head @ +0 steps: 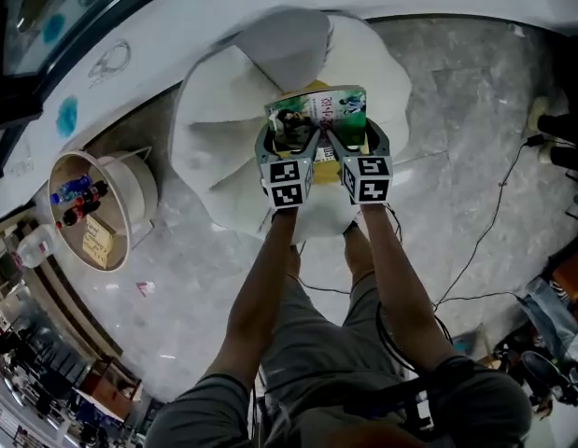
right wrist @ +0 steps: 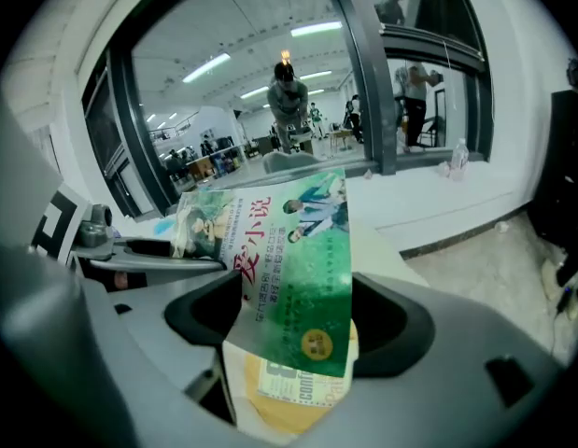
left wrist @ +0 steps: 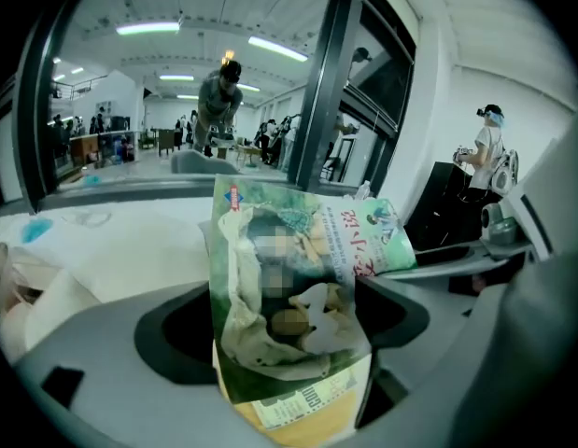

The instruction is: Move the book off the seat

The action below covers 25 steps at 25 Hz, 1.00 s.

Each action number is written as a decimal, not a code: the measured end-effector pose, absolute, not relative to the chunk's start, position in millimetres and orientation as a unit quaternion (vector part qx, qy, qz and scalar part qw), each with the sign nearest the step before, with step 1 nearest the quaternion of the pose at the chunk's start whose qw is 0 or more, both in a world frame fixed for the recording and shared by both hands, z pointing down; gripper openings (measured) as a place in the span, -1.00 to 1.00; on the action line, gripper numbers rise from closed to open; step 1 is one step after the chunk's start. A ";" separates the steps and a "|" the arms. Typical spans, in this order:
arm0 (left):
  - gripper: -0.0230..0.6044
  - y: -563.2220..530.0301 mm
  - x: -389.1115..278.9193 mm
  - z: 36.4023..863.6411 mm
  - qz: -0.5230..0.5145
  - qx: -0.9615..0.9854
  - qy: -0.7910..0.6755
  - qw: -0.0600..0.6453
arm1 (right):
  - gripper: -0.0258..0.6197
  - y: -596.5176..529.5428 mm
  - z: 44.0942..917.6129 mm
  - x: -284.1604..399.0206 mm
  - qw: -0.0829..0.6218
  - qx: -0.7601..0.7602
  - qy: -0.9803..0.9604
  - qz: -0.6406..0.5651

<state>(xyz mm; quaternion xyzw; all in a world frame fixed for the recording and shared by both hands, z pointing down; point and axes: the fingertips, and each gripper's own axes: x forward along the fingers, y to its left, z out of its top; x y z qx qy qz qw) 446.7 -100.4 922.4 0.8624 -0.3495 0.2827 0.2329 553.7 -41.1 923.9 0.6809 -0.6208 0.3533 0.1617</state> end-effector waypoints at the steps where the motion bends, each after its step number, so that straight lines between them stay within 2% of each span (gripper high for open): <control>1: 0.50 -103.9 447.0 901.2 0.276 0.865 -0.354 0.223 | 0.19 -45.0 903.4 554.3 0.155 0.684 -0.625 0.343; 10: 0.50 -114.7 448.9 672.6 0.197 0.881 -0.412 0.126 | 0.19 -62.4 687.6 557.8 0.087 0.692 -0.675 0.242; 15: 0.50 -102.2 420.1 561.2 0.166 0.862 -0.468 0.098 | 0.19 -62.8 578.4 535.2 0.067 0.662 -0.721 0.195; 19: 0.50 -77.6 394.5 499.1 0.156 0.842 -0.511 0.079 | 0.19 -49.1 522.0 512.1 0.050 0.631 -0.752 0.186; 25: 0.50 -59.9 322.5 446.7 0.131 0.804 -0.575 0.074 | 0.19 -50.0 469.6 442.4 0.045 0.576 -0.801 0.159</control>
